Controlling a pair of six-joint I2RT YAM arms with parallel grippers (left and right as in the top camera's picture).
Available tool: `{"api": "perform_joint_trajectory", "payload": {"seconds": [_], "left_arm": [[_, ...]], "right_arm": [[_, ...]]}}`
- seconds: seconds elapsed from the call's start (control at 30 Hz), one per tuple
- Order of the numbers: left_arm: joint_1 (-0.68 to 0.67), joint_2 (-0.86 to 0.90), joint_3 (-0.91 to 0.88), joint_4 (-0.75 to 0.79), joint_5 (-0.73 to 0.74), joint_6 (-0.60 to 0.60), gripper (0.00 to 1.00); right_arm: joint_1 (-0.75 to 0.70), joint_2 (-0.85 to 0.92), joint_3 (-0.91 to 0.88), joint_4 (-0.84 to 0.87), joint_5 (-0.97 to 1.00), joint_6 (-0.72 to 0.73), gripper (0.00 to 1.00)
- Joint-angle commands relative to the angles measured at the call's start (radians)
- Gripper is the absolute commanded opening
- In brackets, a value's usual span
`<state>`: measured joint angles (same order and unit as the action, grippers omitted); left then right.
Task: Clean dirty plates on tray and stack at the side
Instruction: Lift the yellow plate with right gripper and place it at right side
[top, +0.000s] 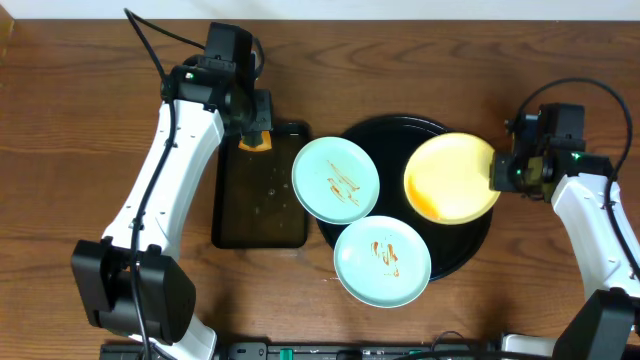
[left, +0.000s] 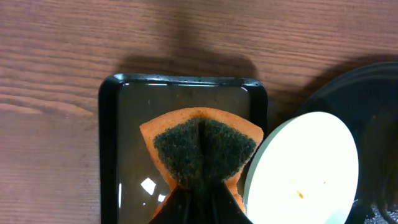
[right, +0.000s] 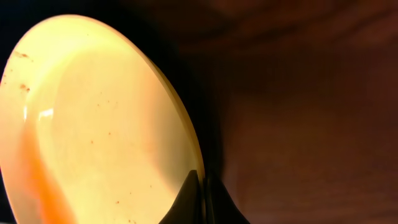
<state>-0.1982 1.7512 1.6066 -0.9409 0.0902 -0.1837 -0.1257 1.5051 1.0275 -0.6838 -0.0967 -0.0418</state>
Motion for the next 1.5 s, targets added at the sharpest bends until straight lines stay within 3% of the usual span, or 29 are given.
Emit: {"api": "perform_joint_trajectory", "payload": {"seconds": [0.0,0.2,0.5,0.8,0.97,1.27,1.47], "left_arm": [[0.001,-0.010,0.013,-0.005,-0.009,-0.005,0.07],[0.001,-0.010,0.013,-0.013,-0.009,-0.005,0.07],[0.001,-0.009,0.013,-0.017,-0.009,-0.005,0.07],[0.001,-0.009,0.013,-0.024,-0.009,-0.005,0.08],[0.001,-0.009,0.013,-0.024,-0.009,-0.005,0.07],[0.001,-0.009,0.013,-0.024,-0.009,-0.005,0.07],[0.001,-0.009,0.013,-0.024,-0.009,-0.005,0.08]], "right_arm": [[-0.003,-0.009,0.031,0.023,-0.006,-0.013,0.01],[0.008,-0.011,0.078,-0.006,0.037,-0.102,0.01],[0.206,-0.068,0.093,0.035,0.643,-0.111,0.01],[0.443,-0.080,0.093,0.134,0.895,-0.211,0.01],[0.512,-0.080,0.093,0.186,0.938,-0.238,0.01],[0.511,-0.080,0.093,0.202,0.938,-0.243,0.01],[0.455,-0.080,0.093,0.197,0.886,-0.144,0.01]]}}
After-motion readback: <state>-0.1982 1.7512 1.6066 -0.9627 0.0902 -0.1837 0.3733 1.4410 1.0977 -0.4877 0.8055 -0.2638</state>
